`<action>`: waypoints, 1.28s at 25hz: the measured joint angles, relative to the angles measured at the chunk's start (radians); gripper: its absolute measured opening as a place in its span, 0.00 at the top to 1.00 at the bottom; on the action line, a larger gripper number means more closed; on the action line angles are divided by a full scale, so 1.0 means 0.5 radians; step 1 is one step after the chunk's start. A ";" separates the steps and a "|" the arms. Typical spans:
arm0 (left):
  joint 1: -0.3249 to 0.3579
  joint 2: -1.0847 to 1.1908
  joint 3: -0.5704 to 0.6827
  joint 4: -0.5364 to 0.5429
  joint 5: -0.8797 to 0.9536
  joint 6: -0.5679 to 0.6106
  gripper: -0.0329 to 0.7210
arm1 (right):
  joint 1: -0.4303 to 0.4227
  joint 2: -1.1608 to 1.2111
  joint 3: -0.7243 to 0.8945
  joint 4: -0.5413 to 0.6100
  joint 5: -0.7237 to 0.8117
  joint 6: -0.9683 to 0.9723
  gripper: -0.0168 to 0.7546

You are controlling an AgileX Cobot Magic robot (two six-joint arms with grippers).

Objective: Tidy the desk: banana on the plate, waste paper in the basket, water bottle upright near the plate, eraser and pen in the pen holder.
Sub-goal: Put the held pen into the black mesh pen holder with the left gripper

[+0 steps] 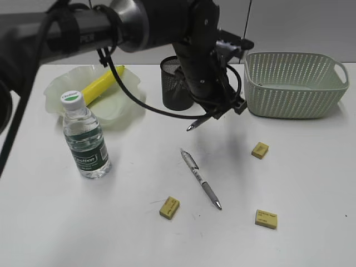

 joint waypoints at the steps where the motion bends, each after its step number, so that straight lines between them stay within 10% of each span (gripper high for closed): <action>1: 0.000 -0.044 0.000 0.007 0.002 0.000 0.83 | 0.000 0.000 0.000 0.000 0.000 0.000 0.43; 32: 0.355 -0.473 0.328 0.014 -1.507 -0.270 0.83 | 0.000 0.000 0.000 0.000 0.000 -0.002 0.43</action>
